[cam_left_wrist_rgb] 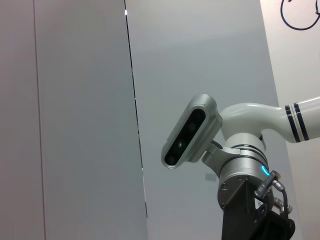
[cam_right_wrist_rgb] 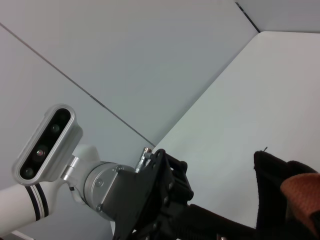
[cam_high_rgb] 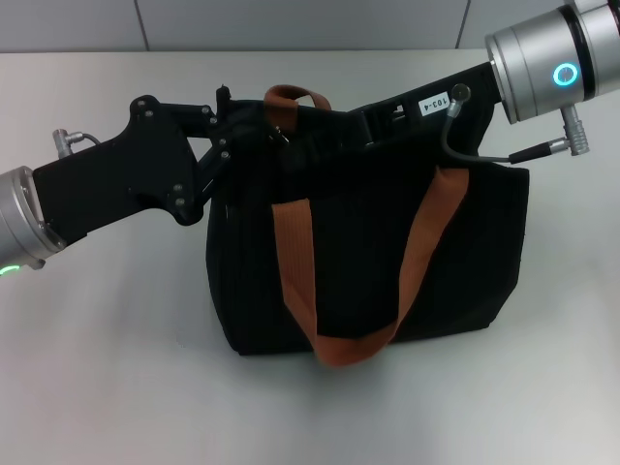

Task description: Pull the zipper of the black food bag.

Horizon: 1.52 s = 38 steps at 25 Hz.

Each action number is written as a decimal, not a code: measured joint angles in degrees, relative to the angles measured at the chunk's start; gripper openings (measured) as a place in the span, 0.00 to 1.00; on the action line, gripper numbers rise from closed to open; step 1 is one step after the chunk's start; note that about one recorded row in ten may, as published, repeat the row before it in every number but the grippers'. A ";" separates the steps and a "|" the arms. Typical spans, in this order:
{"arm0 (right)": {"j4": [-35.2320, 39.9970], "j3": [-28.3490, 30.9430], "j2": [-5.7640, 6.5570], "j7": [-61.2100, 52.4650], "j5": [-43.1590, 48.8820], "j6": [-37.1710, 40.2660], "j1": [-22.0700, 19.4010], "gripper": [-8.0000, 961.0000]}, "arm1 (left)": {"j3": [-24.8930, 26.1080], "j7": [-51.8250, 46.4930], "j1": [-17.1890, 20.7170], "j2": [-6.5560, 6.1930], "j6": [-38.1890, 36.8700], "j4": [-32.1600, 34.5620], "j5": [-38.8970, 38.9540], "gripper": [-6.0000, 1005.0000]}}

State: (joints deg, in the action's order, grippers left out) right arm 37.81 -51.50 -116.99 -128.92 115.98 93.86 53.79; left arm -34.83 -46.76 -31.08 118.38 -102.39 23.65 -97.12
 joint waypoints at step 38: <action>3.49 0.36 0.00 0.16 -1.09 1.79 -0.99 0.32 | -0.41 0.00 0.70 -0.09 -1.07 0.09 -0.19 0.04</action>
State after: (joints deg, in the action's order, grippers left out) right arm 41.29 -51.14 -116.98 -128.76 114.89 95.65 52.80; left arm -35.24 -46.76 -30.38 118.29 -103.46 23.74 -97.31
